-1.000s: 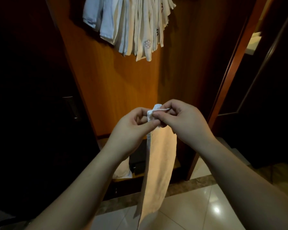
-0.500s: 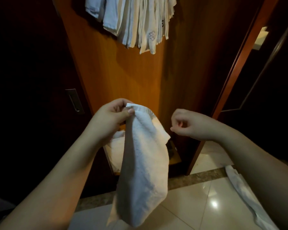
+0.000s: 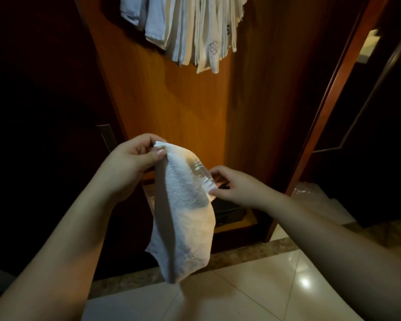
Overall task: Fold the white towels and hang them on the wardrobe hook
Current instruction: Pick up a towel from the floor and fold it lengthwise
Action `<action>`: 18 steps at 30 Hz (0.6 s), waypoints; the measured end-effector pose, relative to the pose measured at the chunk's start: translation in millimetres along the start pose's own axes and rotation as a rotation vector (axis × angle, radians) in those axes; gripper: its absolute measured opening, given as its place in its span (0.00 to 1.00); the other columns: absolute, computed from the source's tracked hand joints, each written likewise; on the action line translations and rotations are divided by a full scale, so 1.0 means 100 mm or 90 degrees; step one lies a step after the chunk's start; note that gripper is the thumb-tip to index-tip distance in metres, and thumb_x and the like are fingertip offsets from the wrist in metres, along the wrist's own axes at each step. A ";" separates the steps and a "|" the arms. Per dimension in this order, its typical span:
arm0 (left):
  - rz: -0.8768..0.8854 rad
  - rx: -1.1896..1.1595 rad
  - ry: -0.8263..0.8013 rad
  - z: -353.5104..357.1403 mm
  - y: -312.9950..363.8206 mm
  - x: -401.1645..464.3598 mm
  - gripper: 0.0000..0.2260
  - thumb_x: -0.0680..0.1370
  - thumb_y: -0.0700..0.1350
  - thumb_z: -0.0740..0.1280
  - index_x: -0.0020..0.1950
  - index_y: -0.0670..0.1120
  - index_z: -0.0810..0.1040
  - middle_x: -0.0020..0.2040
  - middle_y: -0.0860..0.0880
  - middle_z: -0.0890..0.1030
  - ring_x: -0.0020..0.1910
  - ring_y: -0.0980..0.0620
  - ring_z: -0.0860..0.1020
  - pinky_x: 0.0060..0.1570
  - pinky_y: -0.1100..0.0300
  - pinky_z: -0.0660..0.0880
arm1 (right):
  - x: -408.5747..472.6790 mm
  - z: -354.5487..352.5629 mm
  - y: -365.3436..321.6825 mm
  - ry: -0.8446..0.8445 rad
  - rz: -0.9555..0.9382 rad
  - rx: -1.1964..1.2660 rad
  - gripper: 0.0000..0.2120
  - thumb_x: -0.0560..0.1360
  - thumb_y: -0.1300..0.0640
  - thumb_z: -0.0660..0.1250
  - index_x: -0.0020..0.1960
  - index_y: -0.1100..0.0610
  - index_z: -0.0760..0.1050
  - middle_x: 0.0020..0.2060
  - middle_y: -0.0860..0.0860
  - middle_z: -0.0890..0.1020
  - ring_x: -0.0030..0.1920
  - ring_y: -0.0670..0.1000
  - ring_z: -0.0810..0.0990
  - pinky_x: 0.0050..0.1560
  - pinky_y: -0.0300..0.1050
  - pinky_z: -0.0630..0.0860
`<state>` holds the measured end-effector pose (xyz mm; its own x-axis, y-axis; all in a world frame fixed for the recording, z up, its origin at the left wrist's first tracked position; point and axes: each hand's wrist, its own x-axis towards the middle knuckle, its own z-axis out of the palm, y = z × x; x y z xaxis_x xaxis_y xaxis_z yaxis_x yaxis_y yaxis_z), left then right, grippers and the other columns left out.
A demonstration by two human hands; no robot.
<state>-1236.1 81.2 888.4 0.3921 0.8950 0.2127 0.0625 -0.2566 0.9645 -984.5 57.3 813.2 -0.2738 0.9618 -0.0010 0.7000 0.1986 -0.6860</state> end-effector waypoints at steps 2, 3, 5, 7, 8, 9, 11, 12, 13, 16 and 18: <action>0.002 -0.016 0.010 -0.06 -0.01 -0.01 0.05 0.79 0.37 0.65 0.48 0.45 0.78 0.38 0.53 0.81 0.40 0.56 0.79 0.41 0.65 0.76 | 0.00 0.06 0.07 0.038 0.016 -0.022 0.24 0.78 0.47 0.69 0.72 0.49 0.68 0.61 0.42 0.76 0.55 0.41 0.78 0.56 0.44 0.79; 0.003 -0.023 0.017 -0.09 -0.02 -0.01 0.04 0.79 0.37 0.65 0.49 0.44 0.78 0.39 0.52 0.81 0.40 0.56 0.78 0.41 0.64 0.75 | 0.01 0.09 0.09 0.068 0.018 -0.019 0.26 0.78 0.47 0.70 0.73 0.49 0.66 0.63 0.44 0.75 0.55 0.42 0.78 0.56 0.44 0.79; 0.004 -0.030 0.028 -0.12 -0.03 -0.02 0.05 0.80 0.36 0.64 0.49 0.44 0.78 0.39 0.51 0.80 0.40 0.56 0.78 0.41 0.64 0.75 | 0.02 0.12 0.10 0.116 0.002 0.014 0.27 0.77 0.49 0.71 0.72 0.49 0.65 0.64 0.44 0.73 0.56 0.42 0.78 0.52 0.39 0.78; 0.004 -0.044 0.021 -0.14 -0.05 -0.02 0.03 0.78 0.38 0.66 0.49 0.44 0.78 0.40 0.50 0.79 0.40 0.56 0.78 0.41 0.64 0.75 | 0.04 0.13 0.08 0.112 -0.024 0.019 0.23 0.77 0.50 0.71 0.70 0.49 0.69 0.62 0.43 0.73 0.56 0.41 0.77 0.49 0.33 0.75; 0.004 -0.052 0.017 -0.14 -0.05 -0.01 0.03 0.76 0.40 0.67 0.49 0.44 0.78 0.41 0.50 0.80 0.40 0.56 0.78 0.41 0.65 0.76 | 0.06 0.13 0.07 0.093 -0.034 0.009 0.21 0.78 0.50 0.70 0.68 0.49 0.71 0.61 0.43 0.73 0.56 0.41 0.76 0.49 0.32 0.73; 0.005 -0.059 0.015 -0.15 -0.05 -0.01 0.05 0.75 0.41 0.66 0.49 0.44 0.78 0.41 0.50 0.80 0.40 0.56 0.78 0.41 0.66 0.76 | 0.08 0.14 0.07 0.074 -0.042 0.002 0.19 0.78 0.50 0.70 0.67 0.49 0.73 0.61 0.42 0.73 0.57 0.41 0.76 0.51 0.31 0.72; 0.010 -0.071 0.014 -0.16 -0.04 0.00 0.06 0.73 0.42 0.66 0.48 0.44 0.78 0.40 0.51 0.80 0.40 0.56 0.78 0.40 0.67 0.76 | 0.10 0.15 0.06 0.059 -0.049 0.023 0.16 0.78 0.51 0.70 0.65 0.47 0.75 0.60 0.42 0.74 0.58 0.41 0.75 0.56 0.31 0.71; 0.013 -0.074 0.016 -0.16 -0.04 0.00 0.05 0.74 0.42 0.68 0.48 0.44 0.78 0.40 0.51 0.80 0.40 0.56 0.78 0.40 0.66 0.76 | 0.10 0.15 0.06 0.067 -0.050 0.036 0.15 0.78 0.51 0.71 0.64 0.45 0.75 0.60 0.41 0.75 0.58 0.40 0.75 0.57 0.32 0.71; 0.018 -0.073 0.018 -0.16 -0.04 0.00 0.05 0.74 0.41 0.70 0.48 0.44 0.77 0.40 0.51 0.80 0.40 0.57 0.78 0.40 0.66 0.76 | 0.08 0.15 0.05 0.076 -0.050 0.049 0.15 0.78 0.51 0.71 0.63 0.43 0.74 0.60 0.41 0.75 0.58 0.37 0.75 0.57 0.31 0.71; 0.018 -0.077 0.030 -0.15 -0.05 -0.03 0.05 0.73 0.42 0.65 0.48 0.44 0.77 0.38 0.53 0.80 0.39 0.57 0.78 0.39 0.66 0.75 | 0.01 0.16 0.03 0.109 -0.034 0.120 0.17 0.77 0.53 0.72 0.61 0.42 0.71 0.55 0.37 0.74 0.45 0.29 0.75 0.43 0.29 0.73; 0.019 -0.077 0.034 -0.12 -0.05 -0.04 0.04 0.76 0.38 0.63 0.48 0.43 0.77 0.37 0.54 0.80 0.37 0.59 0.78 0.38 0.67 0.75 | -0.02 0.19 0.02 0.121 -0.034 0.153 0.17 0.76 0.53 0.73 0.59 0.39 0.70 0.55 0.35 0.74 0.44 0.33 0.77 0.42 0.32 0.74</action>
<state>-1249.0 83.8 884.4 0.3419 0.9070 0.2459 -0.0607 -0.2398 0.9689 -995.1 52.7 798.0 -0.1621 0.9736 0.1610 0.5050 0.2220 -0.8341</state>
